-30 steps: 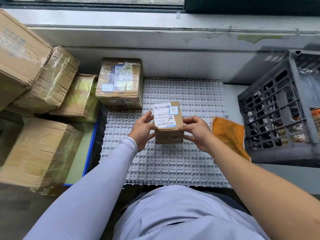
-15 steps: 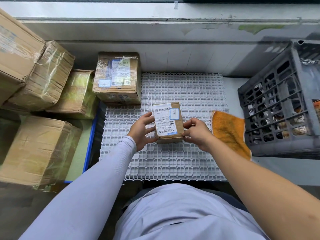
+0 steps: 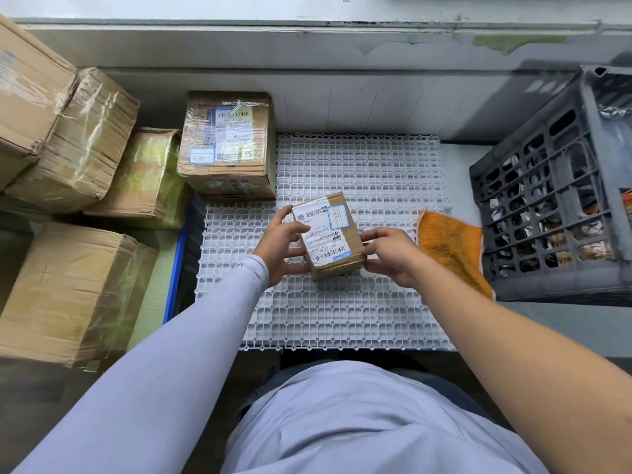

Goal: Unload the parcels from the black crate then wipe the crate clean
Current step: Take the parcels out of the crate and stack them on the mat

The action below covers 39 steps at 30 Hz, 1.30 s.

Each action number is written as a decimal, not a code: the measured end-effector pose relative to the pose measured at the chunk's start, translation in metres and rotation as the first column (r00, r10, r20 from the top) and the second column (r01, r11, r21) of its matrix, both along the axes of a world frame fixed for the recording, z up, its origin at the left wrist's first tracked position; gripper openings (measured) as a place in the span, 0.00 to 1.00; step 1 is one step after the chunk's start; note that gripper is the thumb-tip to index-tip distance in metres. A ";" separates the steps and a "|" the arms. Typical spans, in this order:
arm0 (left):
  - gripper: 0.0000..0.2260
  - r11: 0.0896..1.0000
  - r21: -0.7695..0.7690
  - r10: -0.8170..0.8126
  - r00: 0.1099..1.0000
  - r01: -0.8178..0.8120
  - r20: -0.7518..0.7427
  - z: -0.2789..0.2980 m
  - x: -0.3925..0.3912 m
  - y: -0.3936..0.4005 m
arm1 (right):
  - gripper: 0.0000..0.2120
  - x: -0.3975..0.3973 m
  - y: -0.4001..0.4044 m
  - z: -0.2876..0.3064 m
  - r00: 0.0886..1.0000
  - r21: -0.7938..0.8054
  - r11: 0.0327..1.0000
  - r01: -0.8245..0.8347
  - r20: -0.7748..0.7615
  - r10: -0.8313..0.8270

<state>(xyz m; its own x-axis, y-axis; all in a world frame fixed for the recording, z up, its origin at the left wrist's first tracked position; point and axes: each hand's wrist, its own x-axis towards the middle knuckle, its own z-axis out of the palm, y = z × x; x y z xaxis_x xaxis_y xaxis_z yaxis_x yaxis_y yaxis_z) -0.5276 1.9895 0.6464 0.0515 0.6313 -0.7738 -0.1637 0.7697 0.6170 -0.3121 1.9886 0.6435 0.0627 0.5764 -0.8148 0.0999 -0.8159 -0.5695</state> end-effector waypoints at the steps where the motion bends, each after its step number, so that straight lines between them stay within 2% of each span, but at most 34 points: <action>1: 0.24 0.999 -0.001 0.037 0.999 -0.037 0.002 0.000 0.000 0.000 | 0.15 -0.002 0.002 0.000 0.999 0.018 0.999 0.034 -0.012 -0.034; 5: 0.21 0.987 -0.006 0.161 0.986 -0.162 -0.034 0.000 -0.002 -0.002 | 0.20 -0.011 0.009 -0.003 0.995 0.145 0.984 0.105 -0.016 -0.103; 7: 0.16 0.980 -0.006 0.198 0.979 -0.199 -0.055 -0.001 -0.002 -0.004 | 0.24 -0.014 0.008 -0.002 0.993 0.263 0.965 0.013 0.111 -0.044; 8: 0.14 0.978 -0.005 0.206 0.977 -0.207 -0.063 -0.002 -0.002 -0.004 | 0.25 -0.015 0.007 -0.001 0.972 0.325 0.940 -0.108 0.231 0.032; 9: 0.12 0.978 0.000 0.207 0.976 -0.207 -0.073 -0.003 -0.001 -0.005 | 0.28 -0.016 0.004 -0.001 0.916 0.357 0.890 -0.283 0.376 0.141; 11: 0.13 0.983 0.034 0.183 0.973 -0.180 -0.139 -0.008 0.001 -0.007 | 0.35 -0.021 -0.006 0.000 0.701 0.273 0.738 -0.617 0.617 0.358; 13: 0.20 0.987 0.151 0.095 0.938 -0.046 -0.333 -0.015 0.001 -0.011 | 0.38 -0.027 -0.017 -0.002 0.499 0.160 0.620 -0.768 0.757 0.423; 14: 0.25 0.970 0.224 0.023 0.883 0.094 -0.468 -0.017 0.000 -0.014 | 0.40 -0.030 -0.023 -0.001 0.421 0.112 0.583 -0.805 0.800 0.427; 15: 0.29 0.923 0.270 -0.055 0.790 0.274 -0.611 -0.020 -0.002 -0.017 | 0.40 -0.033 -0.029 -0.001 0.361 0.072 0.555 -0.829 0.827 0.431; 16: 0.31 0.841 0.266 -0.128 0.651 0.471 -0.748 -0.024 -0.006 -0.021 | 0.41 -0.035 -0.034 -0.004 0.314 0.040 0.530 -0.847 0.843 0.437; 18: 0.33 0.614 0.122 -0.185 0.292 0.780 -0.938 -0.030 -0.013 -0.025 | 0.38 -0.039 -0.042 -0.008 0.265 0.004 0.498 -0.867 0.850 0.455; 19: 0.33 0.508 0.031 -0.170 0.135 0.861 -0.976 -0.033 -0.017 -0.027 | 0.36 -0.040 -0.045 -0.012 0.256 -0.006 0.489 -0.872 0.847 0.466; 20: 0.32 0.422 -0.034 -0.137 0.027 0.906 -0.990 -0.037 -0.020 -0.029 | 0.33 -0.041 -0.046 -0.016 0.247 -0.014 0.480 -0.877 0.845 0.474; 23: 0.34 0.230 -0.138 -0.052 -0.130 0.963 -0.990 -0.046 -0.025 -0.038 | 0.29 -0.040 -0.050 -0.025 0.206 -0.032 0.426 -0.904 0.841 0.500; 25: 0.38 0.200 -0.164 -0.036 -0.160 0.966 -0.986 -0.056 -0.024 -0.044 | 0.30 -0.038 -0.050 -0.031 0.178 -0.046 0.397 -0.917 0.842 0.509; 28: 0.41 0.243 -0.154 -0.016 -0.155 0.958 -0.988 -0.067 -0.020 -0.046 | 0.42 -0.031 -0.043 -0.039 0.140 -0.058 0.367 -0.929 0.861 0.490; 30: 0.41 0.258 -0.156 -0.011 -0.158 0.953 -0.987 -0.068 -0.015 -0.043 | 0.46 -0.025 -0.035 -0.042 0.115 -0.058 0.343 -0.938 0.880 0.462; 39: 0.43 0.326 -0.209 -0.075 -0.195 0.922 -0.978 -0.070 0.006 -0.006 | 0.43 -0.019 0.029 -0.042 0.118 -0.040 0.358 -0.933 0.905 0.408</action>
